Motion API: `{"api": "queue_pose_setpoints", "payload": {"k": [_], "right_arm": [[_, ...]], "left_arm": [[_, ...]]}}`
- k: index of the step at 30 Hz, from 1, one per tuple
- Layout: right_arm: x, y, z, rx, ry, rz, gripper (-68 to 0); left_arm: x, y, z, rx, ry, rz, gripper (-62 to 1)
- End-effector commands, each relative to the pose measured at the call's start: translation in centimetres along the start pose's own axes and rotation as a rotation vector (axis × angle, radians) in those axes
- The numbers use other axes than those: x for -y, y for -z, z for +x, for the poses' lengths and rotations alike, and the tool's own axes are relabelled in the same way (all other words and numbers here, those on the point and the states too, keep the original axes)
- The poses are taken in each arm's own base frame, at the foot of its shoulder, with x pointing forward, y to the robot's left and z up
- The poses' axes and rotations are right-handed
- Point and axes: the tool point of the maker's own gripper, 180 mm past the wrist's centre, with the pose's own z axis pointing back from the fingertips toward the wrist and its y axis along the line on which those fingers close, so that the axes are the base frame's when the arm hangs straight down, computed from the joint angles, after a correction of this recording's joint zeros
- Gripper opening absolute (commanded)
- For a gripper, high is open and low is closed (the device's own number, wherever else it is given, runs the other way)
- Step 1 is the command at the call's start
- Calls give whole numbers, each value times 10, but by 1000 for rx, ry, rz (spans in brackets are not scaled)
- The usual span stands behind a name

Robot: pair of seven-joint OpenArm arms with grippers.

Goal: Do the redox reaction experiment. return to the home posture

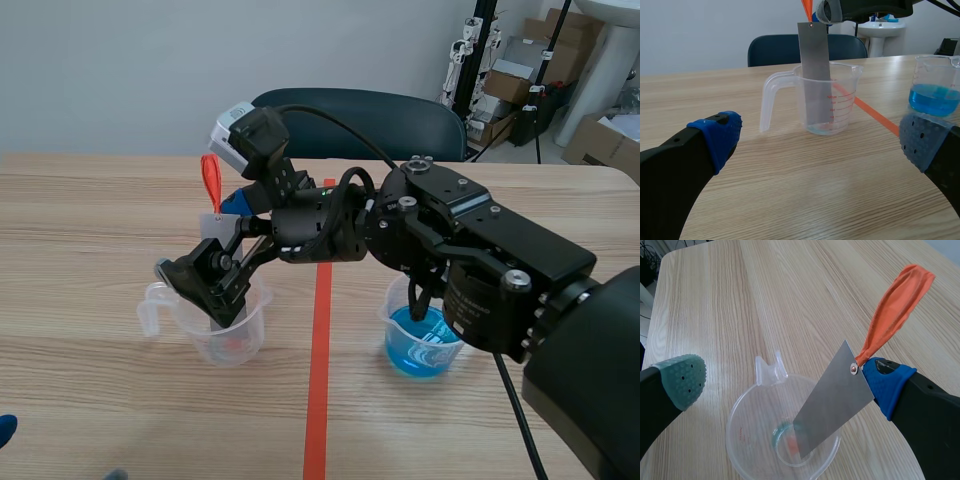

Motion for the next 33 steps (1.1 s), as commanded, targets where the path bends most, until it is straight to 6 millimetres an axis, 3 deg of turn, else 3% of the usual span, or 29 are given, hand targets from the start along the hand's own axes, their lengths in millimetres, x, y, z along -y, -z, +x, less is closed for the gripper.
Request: {"api": "queue_pose_setpoints", "payload": {"k": [1,33], "right_arm": [[4,0,15,42,-13,-4,4],[4,0,19,61,-13,-3,4]], "left_arm": [[-3,-2,5,13,4,-4,14],[-3,-2,5,13,4,-4,14]]}}
